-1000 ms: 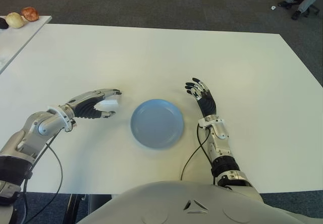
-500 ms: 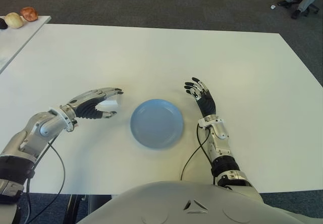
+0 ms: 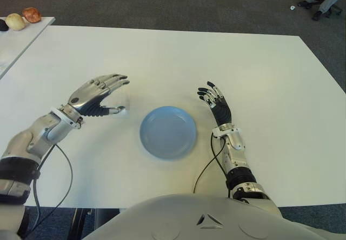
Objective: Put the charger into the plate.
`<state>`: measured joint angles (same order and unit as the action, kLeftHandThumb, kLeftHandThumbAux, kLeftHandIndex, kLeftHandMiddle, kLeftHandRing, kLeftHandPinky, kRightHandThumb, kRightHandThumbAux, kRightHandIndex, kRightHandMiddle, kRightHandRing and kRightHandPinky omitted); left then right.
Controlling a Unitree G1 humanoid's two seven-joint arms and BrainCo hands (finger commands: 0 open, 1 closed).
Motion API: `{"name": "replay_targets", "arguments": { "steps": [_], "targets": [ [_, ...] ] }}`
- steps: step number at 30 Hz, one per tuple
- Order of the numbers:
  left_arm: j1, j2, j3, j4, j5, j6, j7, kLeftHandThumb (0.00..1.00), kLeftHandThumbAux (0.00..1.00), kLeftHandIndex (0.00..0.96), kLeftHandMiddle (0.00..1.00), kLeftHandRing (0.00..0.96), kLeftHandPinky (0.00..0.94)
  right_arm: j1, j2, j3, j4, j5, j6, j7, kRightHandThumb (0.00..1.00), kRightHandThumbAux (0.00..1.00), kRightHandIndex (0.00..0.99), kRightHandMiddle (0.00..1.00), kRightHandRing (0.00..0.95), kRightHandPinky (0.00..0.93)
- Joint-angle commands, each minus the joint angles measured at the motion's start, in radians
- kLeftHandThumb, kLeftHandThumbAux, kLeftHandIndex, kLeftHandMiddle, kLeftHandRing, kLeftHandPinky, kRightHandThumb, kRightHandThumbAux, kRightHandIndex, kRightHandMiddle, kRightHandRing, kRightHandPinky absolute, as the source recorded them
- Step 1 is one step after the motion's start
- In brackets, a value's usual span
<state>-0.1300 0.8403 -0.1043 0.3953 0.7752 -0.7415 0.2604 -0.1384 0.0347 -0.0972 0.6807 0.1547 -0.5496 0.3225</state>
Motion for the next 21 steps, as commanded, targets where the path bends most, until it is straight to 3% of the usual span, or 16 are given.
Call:
{"name": "replay_targets", "arguments": {
  "steps": [1, 11, 14, 21],
  "targets": [
    [-0.063, -0.001, -0.05, 0.054, 0.101, 0.009, 0.096, 0.131, 0.379, 0.0, 0.0, 0.0, 0.0, 0.057, 0.004, -0.02, 0.088, 0.023, 0.025, 0.005, 0.129, 0.594, 0.085, 0.307, 0.27, 0.221],
    [-0.223, 0.01, -0.218, 0.212, 0.371, 0.127, 0.386, 0.074, 0.39, 0.0, 0.0, 0.0, 0.0, 0.053, 0.007, -0.022, 0.108, 0.006, -0.015, -0.008, 0.155, 0.596, 0.082, 0.304, 0.256, 0.2],
    [-0.295, -0.007, -0.308, 0.321, 0.471, 0.206, 0.487, 0.049, 0.393, 0.0, 0.0, 0.0, 0.0, 0.053, 0.004, -0.017, 0.112, -0.002, -0.027, -0.009, 0.143, 0.593, 0.081, 0.3, 0.256, 0.201],
    [-0.39, -0.038, -0.428, 0.527, 0.505, 0.25, 0.587, 0.021, 0.387, 0.0, 0.0, 0.0, 0.0, 0.055, 0.0, -0.016, 0.111, -0.006, -0.03, -0.006, 0.127, 0.588, 0.076, 0.301, 0.255, 0.184]
  ]
}}
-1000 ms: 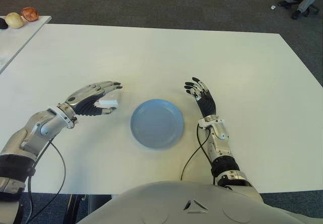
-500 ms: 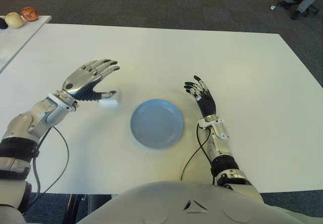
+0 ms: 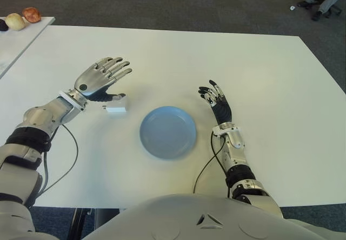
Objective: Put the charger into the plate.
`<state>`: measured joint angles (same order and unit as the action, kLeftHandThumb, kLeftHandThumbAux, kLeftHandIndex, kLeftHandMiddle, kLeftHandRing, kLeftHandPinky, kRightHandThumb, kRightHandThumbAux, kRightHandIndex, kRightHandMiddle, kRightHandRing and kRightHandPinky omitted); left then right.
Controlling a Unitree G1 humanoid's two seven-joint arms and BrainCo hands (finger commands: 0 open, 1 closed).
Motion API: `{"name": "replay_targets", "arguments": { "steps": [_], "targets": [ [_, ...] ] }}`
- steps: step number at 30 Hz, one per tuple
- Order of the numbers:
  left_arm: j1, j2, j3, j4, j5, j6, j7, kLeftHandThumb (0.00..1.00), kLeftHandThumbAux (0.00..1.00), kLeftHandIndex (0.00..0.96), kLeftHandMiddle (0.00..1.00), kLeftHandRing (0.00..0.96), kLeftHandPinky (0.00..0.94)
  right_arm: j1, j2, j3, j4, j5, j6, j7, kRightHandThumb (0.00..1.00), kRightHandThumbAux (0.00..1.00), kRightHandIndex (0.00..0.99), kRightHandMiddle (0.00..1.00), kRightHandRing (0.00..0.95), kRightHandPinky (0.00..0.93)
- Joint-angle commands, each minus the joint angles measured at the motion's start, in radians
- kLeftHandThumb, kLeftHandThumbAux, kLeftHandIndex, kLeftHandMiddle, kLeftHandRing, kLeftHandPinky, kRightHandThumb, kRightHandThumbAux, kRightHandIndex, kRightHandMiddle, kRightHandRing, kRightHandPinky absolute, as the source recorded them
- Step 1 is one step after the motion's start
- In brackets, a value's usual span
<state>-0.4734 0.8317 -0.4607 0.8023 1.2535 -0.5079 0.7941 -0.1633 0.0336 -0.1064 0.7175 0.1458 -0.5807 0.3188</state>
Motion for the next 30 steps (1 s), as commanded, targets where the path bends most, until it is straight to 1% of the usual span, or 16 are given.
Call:
{"name": "replay_targets", "arguments": {
  "steps": [1, 7, 10, 12, 15, 24, 30],
  "targets": [
    [-0.055, -0.033, -0.085, 0.139, 0.024, 0.014, 0.055, 0.022, 0.386, 0.0, 0.0, 0.0, 0.0, 0.081, 0.002, -0.007, 0.072, 0.003, 0.0, -0.004, 0.126, 0.588, 0.076, 0.301, 0.255, 0.186],
    [-0.078, -0.04, -0.15, 0.189, 0.002, 0.001, 0.054, 0.059, 0.378, 0.0, 0.0, 0.0, 0.0, 0.083, 0.004, -0.006, 0.066, -0.002, -0.002, -0.014, 0.122, 0.599, 0.077, 0.307, 0.263, 0.21],
    [-0.071, -0.043, -0.173, 0.195, -0.011, -0.007, 0.035, 0.069, 0.377, 0.0, 0.0, 0.0, 0.0, 0.085, 0.003, -0.005, 0.064, -0.003, 0.001, -0.016, 0.121, 0.602, 0.078, 0.309, 0.266, 0.21],
    [-0.07, -0.042, -0.186, 0.197, -0.02, -0.014, 0.016, 0.074, 0.376, 0.0, 0.0, 0.0, 0.0, 0.086, 0.003, -0.005, 0.063, -0.002, 0.003, -0.015, 0.12, 0.603, 0.078, 0.309, 0.267, 0.208],
    [-0.073, -0.041, -0.208, 0.206, -0.035, -0.038, -0.041, 0.082, 0.374, 0.0, 0.0, 0.0, 0.0, 0.088, 0.003, -0.004, 0.06, 0.0, 0.002, -0.013, 0.118, 0.599, 0.076, 0.31, 0.27, 0.213],
    [-0.071, -0.04, -0.241, 0.212, -0.083, -0.091, -0.13, 0.089, 0.376, 0.0, 0.0, 0.0, 0.0, 0.09, 0.001, -0.002, 0.055, 0.0, 0.004, -0.01, 0.117, 0.589, 0.074, 0.309, 0.274, 0.221],
    [-0.065, -0.037, -0.248, 0.208, -0.126, -0.12, -0.185, 0.089, 0.389, 0.0, 0.0, 0.0, 0.0, 0.091, -0.001, 0.001, 0.053, 0.0, 0.009, -0.01, 0.112, 0.582, 0.068, 0.304, 0.273, 0.22]
  ]
}}
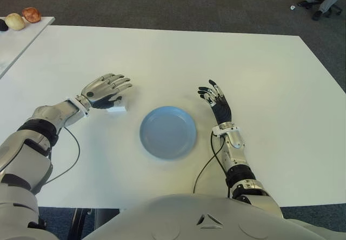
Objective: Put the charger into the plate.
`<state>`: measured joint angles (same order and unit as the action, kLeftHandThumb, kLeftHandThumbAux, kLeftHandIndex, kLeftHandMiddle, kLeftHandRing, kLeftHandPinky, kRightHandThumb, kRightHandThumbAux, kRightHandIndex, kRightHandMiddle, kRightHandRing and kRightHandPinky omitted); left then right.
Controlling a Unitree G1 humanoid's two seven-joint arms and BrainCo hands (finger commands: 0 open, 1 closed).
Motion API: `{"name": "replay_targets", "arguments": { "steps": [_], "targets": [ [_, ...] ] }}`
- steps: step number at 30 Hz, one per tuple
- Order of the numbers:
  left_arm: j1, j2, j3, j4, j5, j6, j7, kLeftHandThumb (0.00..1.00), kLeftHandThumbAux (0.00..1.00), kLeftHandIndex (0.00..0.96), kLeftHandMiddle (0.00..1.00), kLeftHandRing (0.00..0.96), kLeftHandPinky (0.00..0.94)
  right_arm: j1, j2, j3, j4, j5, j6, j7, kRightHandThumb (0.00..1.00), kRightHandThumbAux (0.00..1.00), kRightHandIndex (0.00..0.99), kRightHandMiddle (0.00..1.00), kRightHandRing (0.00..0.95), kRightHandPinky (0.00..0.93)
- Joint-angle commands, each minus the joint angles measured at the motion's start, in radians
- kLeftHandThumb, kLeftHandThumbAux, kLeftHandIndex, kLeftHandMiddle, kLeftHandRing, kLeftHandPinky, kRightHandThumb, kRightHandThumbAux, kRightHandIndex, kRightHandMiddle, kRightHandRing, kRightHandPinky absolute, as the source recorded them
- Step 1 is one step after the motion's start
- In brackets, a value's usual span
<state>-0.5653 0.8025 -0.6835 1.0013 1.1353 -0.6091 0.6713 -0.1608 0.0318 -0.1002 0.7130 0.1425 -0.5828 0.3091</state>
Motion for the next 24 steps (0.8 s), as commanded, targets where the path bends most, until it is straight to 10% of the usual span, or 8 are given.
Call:
{"name": "replay_targets", "arguments": {
  "steps": [1, 24],
  "targets": [
    [0.028, -0.009, -0.026, 0.008, -0.015, -0.022, -0.072, 0.089, 0.39, 0.0, 0.0, 0.0, 0.0, 0.087, -0.001, -0.006, 0.059, 0.004, 0.011, 0.001, 0.113, 0.582, 0.068, 0.304, 0.272, 0.219],
    [0.067, 0.015, 0.014, -0.068, -0.151, -0.038, -0.212, 0.054, 0.41, 0.0, 0.0, 0.0, 0.0, 0.077, -0.008, -0.005, 0.08, 0.007, 0.011, 0.012, 0.09, 0.578, 0.071, 0.308, 0.269, 0.216]
  ]
}}
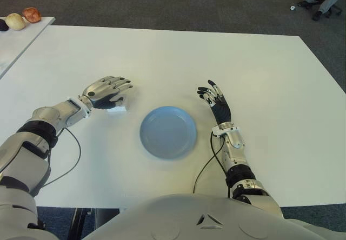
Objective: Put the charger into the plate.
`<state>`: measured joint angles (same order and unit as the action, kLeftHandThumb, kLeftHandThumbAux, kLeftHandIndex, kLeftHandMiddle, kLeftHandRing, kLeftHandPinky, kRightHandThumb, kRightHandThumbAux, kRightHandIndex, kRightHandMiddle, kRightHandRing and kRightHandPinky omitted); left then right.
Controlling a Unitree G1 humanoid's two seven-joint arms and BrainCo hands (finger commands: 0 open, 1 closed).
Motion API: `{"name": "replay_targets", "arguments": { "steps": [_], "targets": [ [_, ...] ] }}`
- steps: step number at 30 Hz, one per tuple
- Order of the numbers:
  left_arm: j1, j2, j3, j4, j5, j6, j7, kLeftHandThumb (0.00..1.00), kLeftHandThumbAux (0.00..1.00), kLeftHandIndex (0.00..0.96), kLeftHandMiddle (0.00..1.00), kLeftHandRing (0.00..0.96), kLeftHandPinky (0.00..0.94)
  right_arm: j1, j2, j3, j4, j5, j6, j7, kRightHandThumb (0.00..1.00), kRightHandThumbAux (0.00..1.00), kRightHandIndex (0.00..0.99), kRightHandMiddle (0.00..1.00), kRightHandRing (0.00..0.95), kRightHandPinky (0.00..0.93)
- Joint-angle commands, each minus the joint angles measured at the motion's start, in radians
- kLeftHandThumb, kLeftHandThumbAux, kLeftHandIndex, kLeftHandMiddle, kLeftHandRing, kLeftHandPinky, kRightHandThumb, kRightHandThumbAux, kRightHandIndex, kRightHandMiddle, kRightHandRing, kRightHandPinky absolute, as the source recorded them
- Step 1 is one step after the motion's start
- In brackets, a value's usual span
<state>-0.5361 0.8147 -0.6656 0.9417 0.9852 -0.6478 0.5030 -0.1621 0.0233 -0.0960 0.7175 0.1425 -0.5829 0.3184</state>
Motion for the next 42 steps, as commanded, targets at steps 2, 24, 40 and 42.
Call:
{"name": "replay_targets", "arguments": {
  "steps": [2, 24, 40, 42],
  "targets": [
    [0.04, 0.01, 0.008, -0.021, -0.009, 0.003, -0.046, 0.052, 0.415, 0.0, 0.0, 0.0, 0.0, 0.077, 0.001, -0.011, 0.079, 0.009, 0.009, 0.004, 0.09, 0.577, 0.072, 0.309, 0.269, 0.215],
    [0.071, 0.065, 0.158, -0.188, -0.114, -0.001, -0.155, 0.056, 0.431, 0.0, 0.0, 0.0, 0.0, 0.066, 0.006, -0.02, 0.094, 0.015, 0.016, 0.001, 0.06, 0.585, 0.081, 0.307, 0.267, 0.202],
    [0.099, 0.064, 0.186, -0.223, -0.103, 0.015, -0.203, 0.072, 0.442, 0.0, 0.0, 0.0, 0.0, 0.066, 0.004, -0.022, 0.097, 0.015, 0.01, 0.002, 0.036, 0.587, 0.1, 0.314, 0.275, 0.214],
    [0.103, 0.065, 0.188, -0.228, -0.104, 0.018, -0.208, 0.073, 0.445, 0.0, 0.0, 0.0, 0.0, 0.066, 0.004, -0.022, 0.097, 0.015, 0.01, 0.003, 0.035, 0.589, 0.105, 0.315, 0.276, 0.216]
  ]
}}
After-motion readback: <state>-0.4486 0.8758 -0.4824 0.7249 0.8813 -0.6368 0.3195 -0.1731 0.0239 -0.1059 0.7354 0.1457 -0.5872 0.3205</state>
